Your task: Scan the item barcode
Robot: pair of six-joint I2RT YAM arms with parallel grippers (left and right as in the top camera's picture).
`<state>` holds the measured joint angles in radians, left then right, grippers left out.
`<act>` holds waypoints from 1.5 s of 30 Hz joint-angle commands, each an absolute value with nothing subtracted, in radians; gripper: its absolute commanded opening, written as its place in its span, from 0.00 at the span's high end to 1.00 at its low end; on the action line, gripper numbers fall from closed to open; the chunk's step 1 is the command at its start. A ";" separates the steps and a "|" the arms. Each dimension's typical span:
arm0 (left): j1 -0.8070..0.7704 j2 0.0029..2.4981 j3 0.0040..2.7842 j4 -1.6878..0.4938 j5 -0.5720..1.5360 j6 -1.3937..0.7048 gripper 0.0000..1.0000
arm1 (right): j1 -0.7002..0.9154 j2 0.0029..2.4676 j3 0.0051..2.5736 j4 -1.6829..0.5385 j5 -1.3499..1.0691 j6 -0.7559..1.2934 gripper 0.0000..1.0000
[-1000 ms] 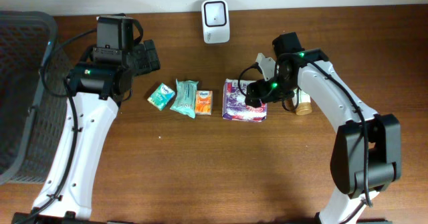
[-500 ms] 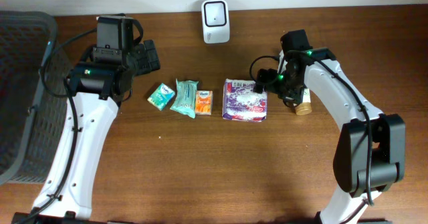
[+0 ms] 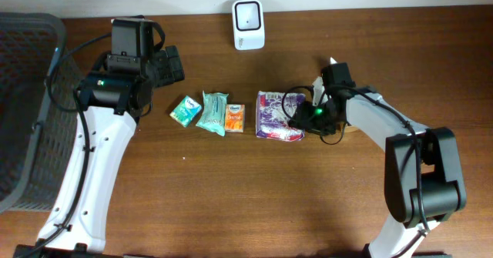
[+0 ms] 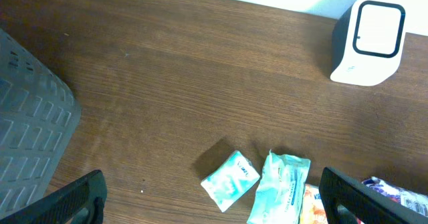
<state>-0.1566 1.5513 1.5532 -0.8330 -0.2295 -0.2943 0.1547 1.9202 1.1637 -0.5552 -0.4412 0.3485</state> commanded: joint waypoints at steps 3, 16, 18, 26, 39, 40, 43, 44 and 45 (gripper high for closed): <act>-0.154 1.545 1.553 -0.832 -0.241 -0.282 0.01 | 0.159 1.921 1.126 -0.531 -0.472 0.403 0.96; -0.154 1.545 1.553 -0.832 -0.241 -0.282 0.01 | 0.157 1.780 1.220 -0.478 -0.832 0.107 0.96; -0.154 1.545 1.553 -0.832 -0.241 -0.282 0.01 | 0.157 1.720 1.226 -0.466 -0.756 0.109 0.96; -0.154 1.545 1.553 -0.832 -0.241 -0.282 0.01 | 0.158 1.498 1.236 -0.241 -0.463 0.176 0.96; -0.154 1.545 1.553 -0.832 -0.241 -0.282 0.01 | 0.158 1.500 1.235 -0.141 -0.620 0.162 0.96; -0.154 1.545 1.553 -0.832 -0.241 -0.282 0.01 | 0.158 1.505 1.235 -0.146 -0.621 0.162 0.96; -0.154 1.545 1.553 -0.832 -0.241 -0.282 0.01 | 0.158 1.530 1.235 -0.167 -0.620 0.162 0.96; -0.154 1.545 1.553 -0.832 -0.241 -0.282 0.01 | 0.158 1.541 1.235 -0.168 -0.620 0.162 0.96; -0.154 1.545 1.553 -0.832 -0.241 -0.282 0.01 | 0.158 1.544 1.235 -0.168 -0.620 0.162 0.96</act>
<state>-0.1566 1.5513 1.5532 -0.8333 -0.2295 -0.2943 0.1539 1.5295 1.2194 -0.1711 -0.6041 0.1719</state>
